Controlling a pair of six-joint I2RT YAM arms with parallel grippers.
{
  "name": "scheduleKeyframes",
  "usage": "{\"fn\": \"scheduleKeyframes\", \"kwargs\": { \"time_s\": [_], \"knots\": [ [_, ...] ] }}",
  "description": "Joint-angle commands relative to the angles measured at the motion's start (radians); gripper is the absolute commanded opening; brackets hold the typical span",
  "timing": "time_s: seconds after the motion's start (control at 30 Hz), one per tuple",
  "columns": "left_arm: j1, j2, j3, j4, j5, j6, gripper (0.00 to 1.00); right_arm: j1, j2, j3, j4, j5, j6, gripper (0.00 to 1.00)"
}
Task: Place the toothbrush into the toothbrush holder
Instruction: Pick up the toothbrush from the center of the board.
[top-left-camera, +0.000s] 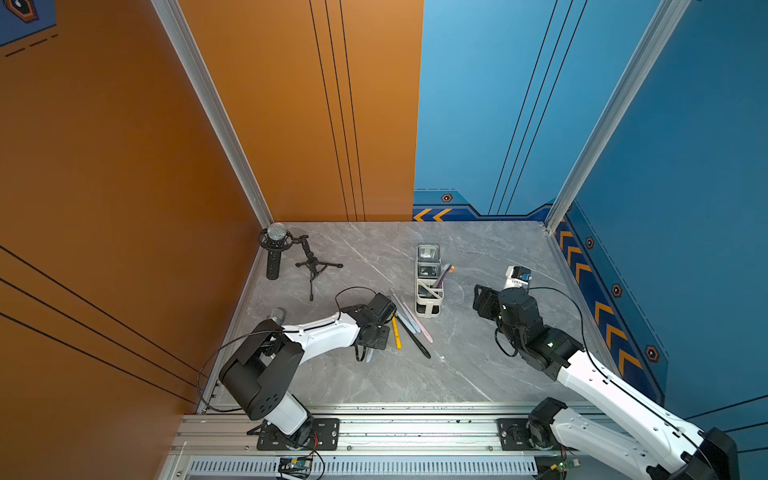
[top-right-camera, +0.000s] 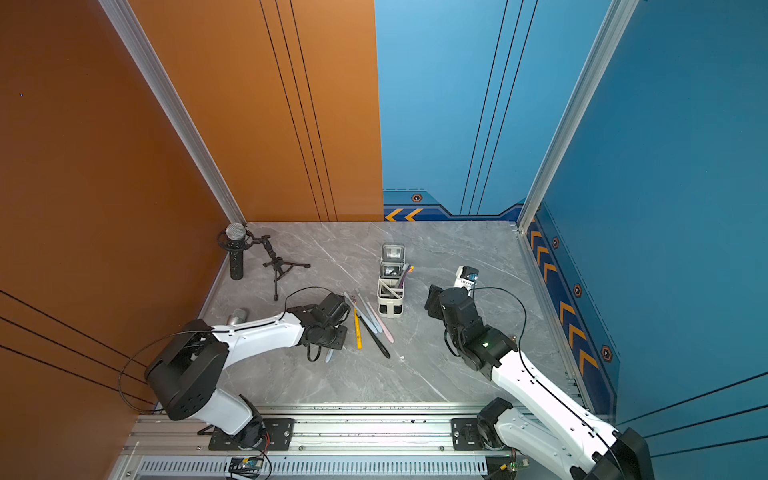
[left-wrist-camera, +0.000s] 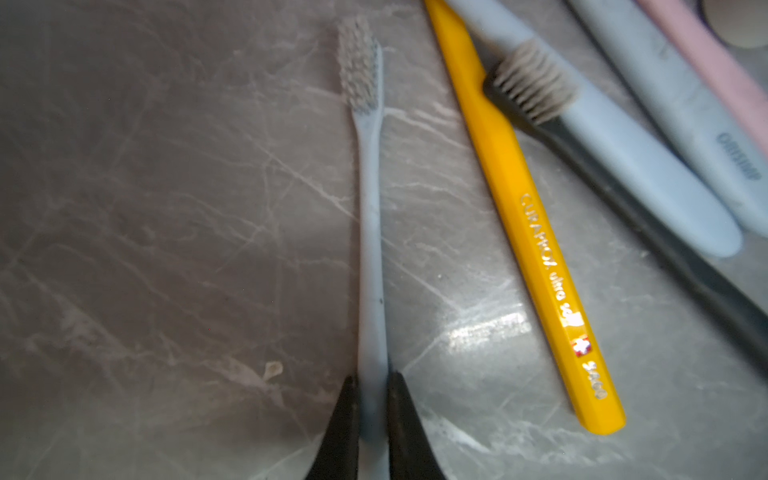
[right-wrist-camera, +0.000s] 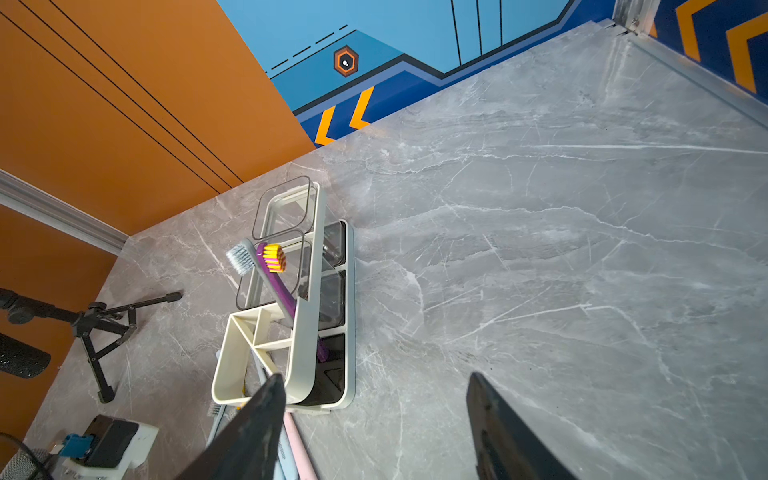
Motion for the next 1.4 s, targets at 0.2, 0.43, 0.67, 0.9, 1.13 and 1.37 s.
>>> {"fn": "scheduleKeyframes", "kwargs": {
  "time_s": [0.2, 0.43, 0.67, 0.9, 1.13, 1.37],
  "knots": [
    [-0.008, -0.087, -0.019, -0.085, 0.074, 0.054, 0.0, -0.011, 0.038, -0.014, -0.003, -0.085, 0.009, 0.7],
    [-0.01, -0.157, -0.017, -0.11, 0.094, 0.055, 0.0, -0.018, 0.075, -0.019, 0.016, -0.134, -0.004, 0.71],
    [-0.011, -0.251, -0.043, -0.112, 0.111, 0.046, 0.0, -0.019, 0.162, 0.007, 0.063, -0.255, -0.009, 0.71],
    [-0.021, -0.317, -0.06, -0.112, 0.088, 0.068, 0.0, -0.003, 0.214, 0.015, 0.168, -0.336, -0.021, 0.71],
    [-0.033, -0.388, -0.044, -0.11, 0.133, 0.077, 0.0, 0.066, 0.275, 0.043, 0.277, -0.443, -0.033, 0.72],
    [-0.067, -0.482, 0.01, -0.11, 0.161, 0.093, 0.0, 0.188, 0.286, 0.06, 0.382, -0.467, -0.045, 0.74]
  ]
}}
